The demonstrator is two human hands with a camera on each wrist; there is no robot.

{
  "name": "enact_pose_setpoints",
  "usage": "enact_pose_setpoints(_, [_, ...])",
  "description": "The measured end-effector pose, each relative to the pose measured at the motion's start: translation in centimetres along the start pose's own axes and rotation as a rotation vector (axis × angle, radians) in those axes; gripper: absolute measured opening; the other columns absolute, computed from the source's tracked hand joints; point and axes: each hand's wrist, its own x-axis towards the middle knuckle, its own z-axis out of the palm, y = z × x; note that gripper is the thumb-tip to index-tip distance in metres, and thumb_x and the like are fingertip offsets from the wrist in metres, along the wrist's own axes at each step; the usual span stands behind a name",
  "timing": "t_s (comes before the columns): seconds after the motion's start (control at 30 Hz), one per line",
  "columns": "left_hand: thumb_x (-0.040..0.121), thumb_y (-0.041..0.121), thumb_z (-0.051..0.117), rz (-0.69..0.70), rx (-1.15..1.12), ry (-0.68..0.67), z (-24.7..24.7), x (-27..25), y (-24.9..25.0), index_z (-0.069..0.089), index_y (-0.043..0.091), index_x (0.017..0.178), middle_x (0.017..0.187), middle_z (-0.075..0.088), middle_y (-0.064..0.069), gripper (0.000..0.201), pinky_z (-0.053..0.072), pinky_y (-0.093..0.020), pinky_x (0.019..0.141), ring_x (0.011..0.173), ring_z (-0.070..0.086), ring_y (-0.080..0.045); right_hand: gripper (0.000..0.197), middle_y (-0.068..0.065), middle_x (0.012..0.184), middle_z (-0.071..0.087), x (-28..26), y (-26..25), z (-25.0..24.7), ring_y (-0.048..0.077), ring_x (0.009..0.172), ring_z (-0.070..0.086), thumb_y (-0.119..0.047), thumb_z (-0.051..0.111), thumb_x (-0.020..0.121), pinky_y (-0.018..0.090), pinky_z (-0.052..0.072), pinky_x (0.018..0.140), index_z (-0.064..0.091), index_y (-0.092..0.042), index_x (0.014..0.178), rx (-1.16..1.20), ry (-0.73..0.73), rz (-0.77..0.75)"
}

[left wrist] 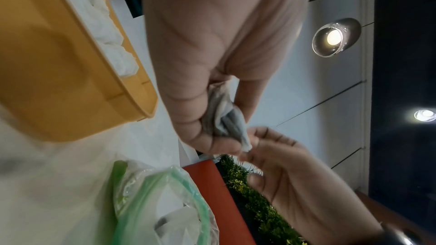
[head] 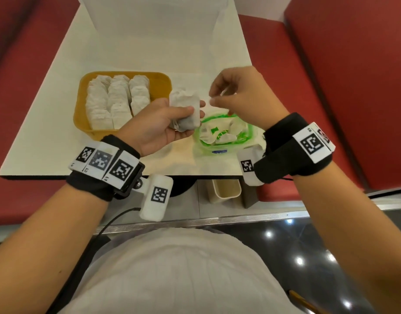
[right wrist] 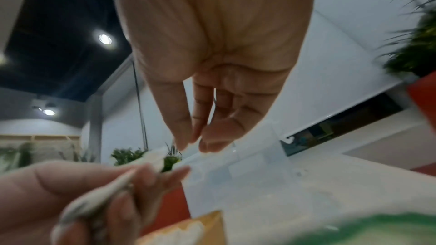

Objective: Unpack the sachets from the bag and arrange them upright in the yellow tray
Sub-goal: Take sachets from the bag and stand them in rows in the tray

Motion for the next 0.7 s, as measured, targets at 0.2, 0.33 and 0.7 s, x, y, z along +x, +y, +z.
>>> enact_pose_setpoints(0.2, [0.100, 0.007, 0.040, -0.041, -0.059, 0.006, -0.2, 0.5, -0.5, 0.062, 0.008, 0.113, 0.096, 0.074, -0.005, 0.026, 0.059, -0.028, 0.070, 0.086, 0.071, -0.016, 0.028, 0.006, 0.106, 0.065, -1.9, 6.3, 1.5, 0.023, 0.093, 0.061, -0.013, 0.067, 0.084, 0.026, 0.045, 0.076, 0.066, -0.011, 0.112, -0.544, -0.329, 0.193])
enact_pose_setpoints(0.33, [0.101, 0.012, 0.038, -0.082, -0.088, 0.038, 0.0, 1.0, -0.7, 0.062, 0.009, 0.116, 0.097, 0.074, -0.007, 0.028, 0.059, -0.029, 0.066, 0.085, 0.072, -0.017, 0.012, 0.007, 0.090, 0.066, -2.1, 6.1, 1.3, 0.025, 0.082, 0.061, -0.014, 0.066, 0.086, 0.025, 0.039, 0.068, 0.072, -0.011, 0.096, -0.500, -0.187, 0.176])
enact_pose_setpoints(0.7, [0.093, 0.051, 0.038, -0.119, -0.082, -0.113, 0.0, 1.4, -0.1, 0.059, 0.013, 0.123, 0.109, 0.070, -0.009, 0.053, 0.058, -0.028, 0.078, 0.095, 0.068, -0.021, 0.003, -0.003, 0.063, 0.065, 0.4, -4.0, -1.4, -0.002, 0.050, 0.058, -0.004, 0.070, 0.080, 0.008, 0.042, 0.051, 0.071, -0.006, 0.081, -0.137, -0.269, -0.105])
